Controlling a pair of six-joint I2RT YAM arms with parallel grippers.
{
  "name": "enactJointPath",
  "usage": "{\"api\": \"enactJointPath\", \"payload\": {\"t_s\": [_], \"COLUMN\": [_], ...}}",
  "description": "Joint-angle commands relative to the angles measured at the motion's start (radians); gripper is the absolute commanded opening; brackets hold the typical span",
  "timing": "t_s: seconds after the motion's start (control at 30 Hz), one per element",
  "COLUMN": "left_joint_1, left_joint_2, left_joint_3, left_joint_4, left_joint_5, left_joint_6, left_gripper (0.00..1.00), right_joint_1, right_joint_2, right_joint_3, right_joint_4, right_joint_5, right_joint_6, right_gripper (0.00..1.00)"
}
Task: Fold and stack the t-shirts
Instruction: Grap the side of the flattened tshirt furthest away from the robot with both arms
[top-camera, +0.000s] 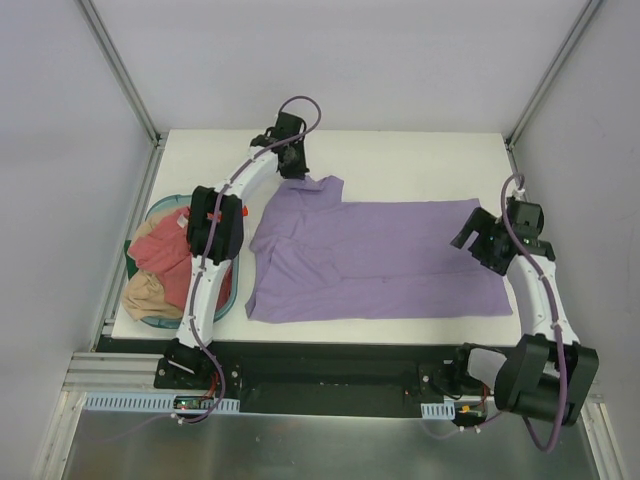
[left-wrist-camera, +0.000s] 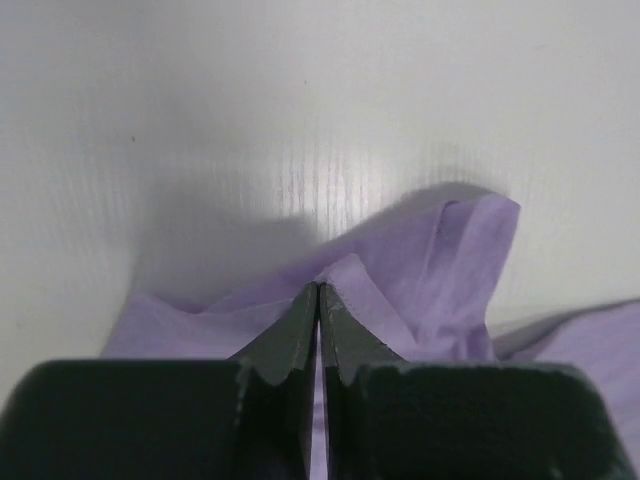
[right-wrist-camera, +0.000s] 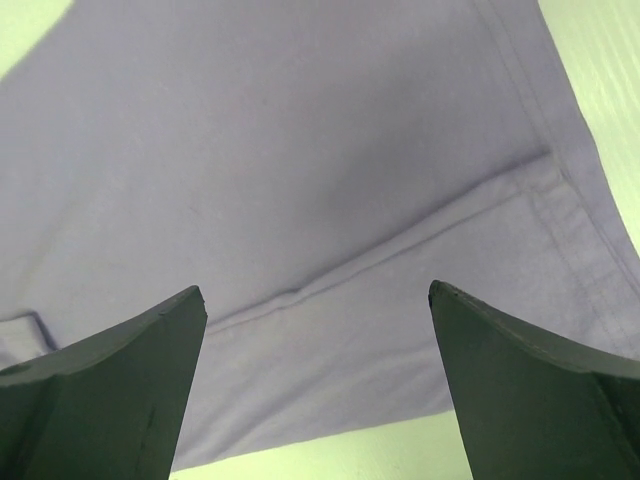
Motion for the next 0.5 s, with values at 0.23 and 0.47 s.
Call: {"api": "enactJointPath", "payload": {"t_s": [0.23, 0.47], "left_joint_1": [0.018, 0.018], "left_joint_2": [-0.233, -0.299], "left_joint_3": [-0.214, -0.349], "left_joint_4": [0.121, 0.173], "left_joint_5": [0.167, 0.197], "left_joint_6": [0.015, 0.004], "left_gripper": [0.00, 0.00], "right_joint_1": [0.028, 0.050], "right_joint_2": [0.381, 0.753], "right_joint_3": [0.396, 0.764], "right_joint_4": [-0.074, -0.185], "right_joint_5": [0.068, 0.212], "right_joint_6": [0.057, 0.054], "right_gripper": [0.96, 0.96]}}
